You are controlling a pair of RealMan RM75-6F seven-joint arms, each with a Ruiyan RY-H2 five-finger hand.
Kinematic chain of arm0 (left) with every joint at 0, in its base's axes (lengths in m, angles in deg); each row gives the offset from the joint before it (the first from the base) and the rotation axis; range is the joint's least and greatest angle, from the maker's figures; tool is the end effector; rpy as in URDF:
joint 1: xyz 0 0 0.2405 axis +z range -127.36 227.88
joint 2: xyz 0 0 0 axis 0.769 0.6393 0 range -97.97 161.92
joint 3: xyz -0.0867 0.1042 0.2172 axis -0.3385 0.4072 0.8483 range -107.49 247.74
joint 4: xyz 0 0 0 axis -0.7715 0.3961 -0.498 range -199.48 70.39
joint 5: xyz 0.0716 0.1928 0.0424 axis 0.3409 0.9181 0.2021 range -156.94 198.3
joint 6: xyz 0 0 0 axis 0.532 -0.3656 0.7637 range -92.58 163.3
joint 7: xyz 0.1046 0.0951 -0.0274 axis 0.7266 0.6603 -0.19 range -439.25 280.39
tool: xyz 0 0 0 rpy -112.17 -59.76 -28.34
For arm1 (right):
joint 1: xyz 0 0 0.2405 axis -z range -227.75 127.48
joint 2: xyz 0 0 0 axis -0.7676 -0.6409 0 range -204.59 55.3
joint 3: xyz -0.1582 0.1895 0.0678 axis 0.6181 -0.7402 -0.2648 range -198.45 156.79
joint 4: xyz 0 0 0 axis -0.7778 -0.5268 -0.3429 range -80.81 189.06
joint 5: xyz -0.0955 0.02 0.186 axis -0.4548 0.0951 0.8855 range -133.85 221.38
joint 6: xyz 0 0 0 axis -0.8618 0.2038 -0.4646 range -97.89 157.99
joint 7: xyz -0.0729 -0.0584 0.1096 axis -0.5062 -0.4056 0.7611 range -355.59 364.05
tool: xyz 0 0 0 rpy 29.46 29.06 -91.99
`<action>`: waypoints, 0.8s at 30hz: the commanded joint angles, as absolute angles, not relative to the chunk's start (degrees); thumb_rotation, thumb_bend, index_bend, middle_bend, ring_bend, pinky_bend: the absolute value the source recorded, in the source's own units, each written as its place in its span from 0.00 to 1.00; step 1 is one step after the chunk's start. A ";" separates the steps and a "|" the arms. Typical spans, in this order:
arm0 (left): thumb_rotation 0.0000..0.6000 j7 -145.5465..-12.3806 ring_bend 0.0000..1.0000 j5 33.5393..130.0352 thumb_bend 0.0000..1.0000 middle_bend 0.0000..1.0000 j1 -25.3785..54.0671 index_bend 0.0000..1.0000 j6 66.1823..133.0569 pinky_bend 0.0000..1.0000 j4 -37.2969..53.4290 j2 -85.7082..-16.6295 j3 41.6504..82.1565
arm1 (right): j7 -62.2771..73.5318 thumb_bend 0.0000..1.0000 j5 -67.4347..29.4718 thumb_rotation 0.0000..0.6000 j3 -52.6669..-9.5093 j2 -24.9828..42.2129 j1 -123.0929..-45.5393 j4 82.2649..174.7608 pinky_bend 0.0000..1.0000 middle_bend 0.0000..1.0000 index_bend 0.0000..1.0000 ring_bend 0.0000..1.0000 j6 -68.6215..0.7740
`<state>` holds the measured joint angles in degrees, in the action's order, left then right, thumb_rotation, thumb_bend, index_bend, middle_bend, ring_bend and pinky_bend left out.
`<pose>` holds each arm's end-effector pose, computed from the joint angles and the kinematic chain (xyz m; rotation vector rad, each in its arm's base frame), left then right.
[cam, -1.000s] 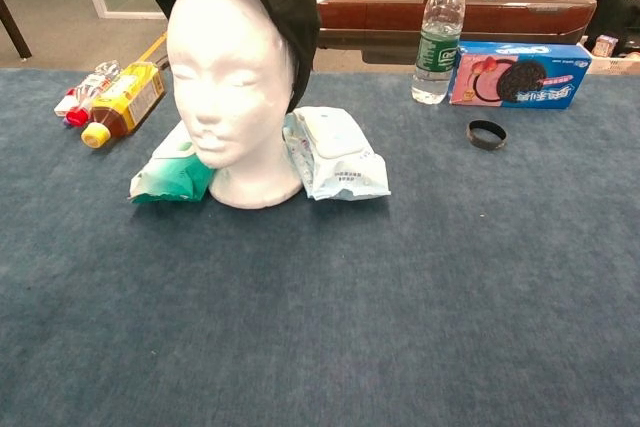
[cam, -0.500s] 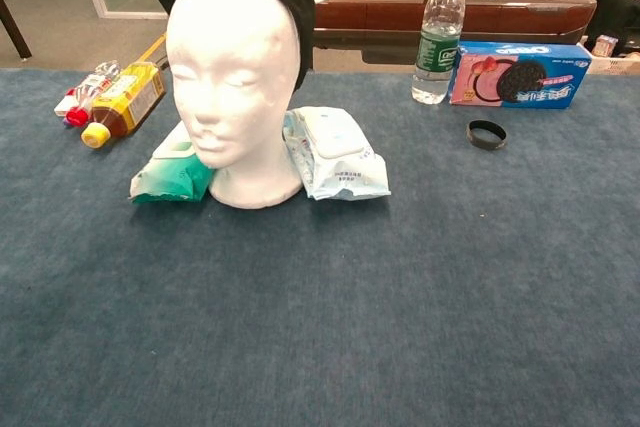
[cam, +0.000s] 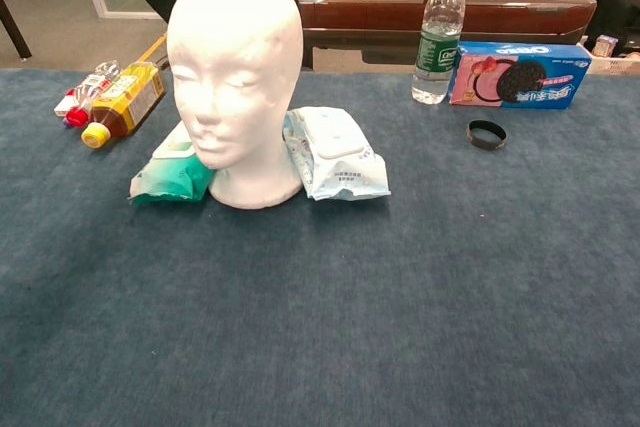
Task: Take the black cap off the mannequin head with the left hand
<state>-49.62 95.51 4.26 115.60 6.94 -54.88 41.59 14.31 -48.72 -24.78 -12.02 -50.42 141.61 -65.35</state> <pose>-0.0994 0.4208 0.1413 -1.2216 -0.2102 -1.1714 -0.3143 -0.1579 0.1939 1.3190 -0.8056 1.0836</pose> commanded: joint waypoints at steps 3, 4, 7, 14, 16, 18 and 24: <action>1.00 -48.72 0.69 94.26 0.60 0.56 4.18 0.61 115.45 0.78 4.89 -54.78 42.26 | 14.08 0.23 -48.63 1.00 -24.76 -12.02 -50.51 141.62 0.38 0.39 0.48 0.34 -65.09; 1.00 -48.69 0.69 94.09 0.60 0.56 4.26 0.61 115.44 0.78 4.64 -54.78 42.50 | 14.04 0.23 -48.63 1.00 -24.76 -12.00 -50.53 141.62 0.38 0.39 0.48 0.34 -65.07; 1.00 -48.65 0.69 93.78 0.60 0.56 4.94 0.61 115.42 0.78 4.20 -54.60 43.69 | 13.95 0.23 -48.57 1.00 -24.78 -11.98 -50.55 141.65 0.38 0.39 0.48 0.34 -65.03; 1.00 -48.63 0.69 95.24 0.60 0.56 8.46 0.61 117.13 0.78 5.29 -53.40 48.32 | 14.28 0.23 -48.71 1.00 -24.74 -12.02 -50.46 141.63 0.38 0.39 0.48 0.34 -65.30; 1.00 -48.36 0.69 96.58 0.60 0.56 10.51 0.61 118.85 0.78 6.38 -52.68 50.49 | 14.55 0.23 -48.59 1.00 -24.83 -12.03 -50.40 141.60 0.38 0.39 0.48 0.34 -65.45; 1.00 -48.00 0.69 97.35 0.60 0.56 12.75 0.61 120.30 0.78 7.80 -51.97 52.52 | 14.52 0.23 -48.51 1.00 -24.84 -12.02 -50.42 141.54 0.38 0.39 0.48 0.34 -65.36; 1.00 -45.35 0.69 98.62 0.60 0.56 18.64 0.61 123.93 0.78 12.47 -49.23 57.04 | 13.81 0.23 -48.79 1.00 -24.68 -11.89 -50.53 141.67 0.38 0.39 0.48 0.34 -65.17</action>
<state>-46.36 97.98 16.92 122.58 10.86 -50.41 55.58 13.84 -48.78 -24.69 -11.91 -50.51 141.65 -65.18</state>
